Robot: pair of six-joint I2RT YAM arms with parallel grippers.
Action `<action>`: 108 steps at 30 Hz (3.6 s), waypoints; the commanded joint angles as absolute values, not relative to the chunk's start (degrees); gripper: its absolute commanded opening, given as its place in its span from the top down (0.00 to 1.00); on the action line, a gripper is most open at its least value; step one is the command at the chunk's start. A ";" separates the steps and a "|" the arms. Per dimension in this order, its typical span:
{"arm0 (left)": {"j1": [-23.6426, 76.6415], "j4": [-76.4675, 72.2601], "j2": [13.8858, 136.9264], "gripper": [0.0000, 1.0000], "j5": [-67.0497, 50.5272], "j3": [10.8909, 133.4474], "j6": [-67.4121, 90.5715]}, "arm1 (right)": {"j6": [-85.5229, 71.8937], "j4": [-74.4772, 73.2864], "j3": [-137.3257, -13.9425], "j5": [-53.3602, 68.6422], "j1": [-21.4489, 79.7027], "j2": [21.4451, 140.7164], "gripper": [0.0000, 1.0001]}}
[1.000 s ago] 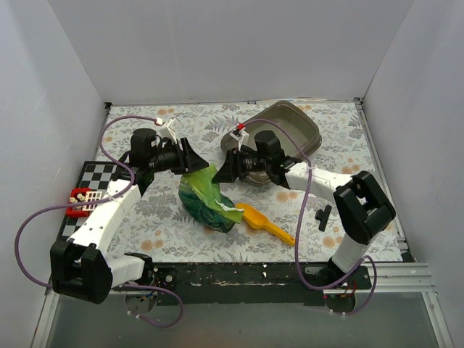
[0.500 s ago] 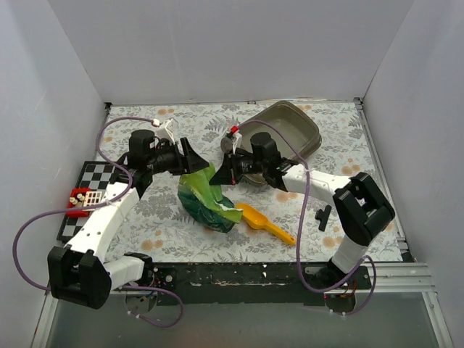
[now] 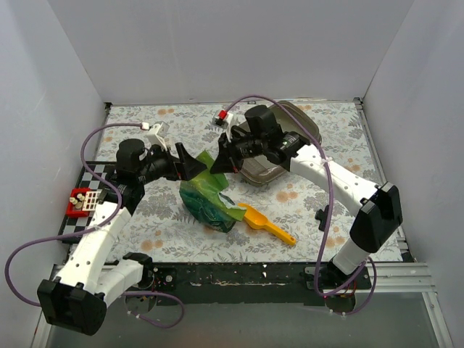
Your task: Fill the litter box with clean litter
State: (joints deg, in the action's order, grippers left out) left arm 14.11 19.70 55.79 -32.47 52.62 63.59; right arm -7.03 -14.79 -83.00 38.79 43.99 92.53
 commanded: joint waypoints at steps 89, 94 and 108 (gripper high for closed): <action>22.15 16.35 50.88 1.00 -46.49 56.60 21.29 | 5.36 -39.99 -87.73 10.98 55.02 70.85 0.54; 22.06 18.11 49.32 1.00 -54.39 52.13 16.17 | 4.22 -39.11 -81.13 9.32 54.58 68.12 0.81; 22.06 7.74 33.23 1.00 -45.98 36.65 24.52 | 13.00 -32.26 -73.66 22.48 48.26 70.93 0.99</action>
State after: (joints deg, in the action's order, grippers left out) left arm 21.85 12.62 36.56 -48.80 38.09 22.20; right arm 8.40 -38.00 -75.68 14.94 49.71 71.37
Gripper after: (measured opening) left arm 0.010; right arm 0.021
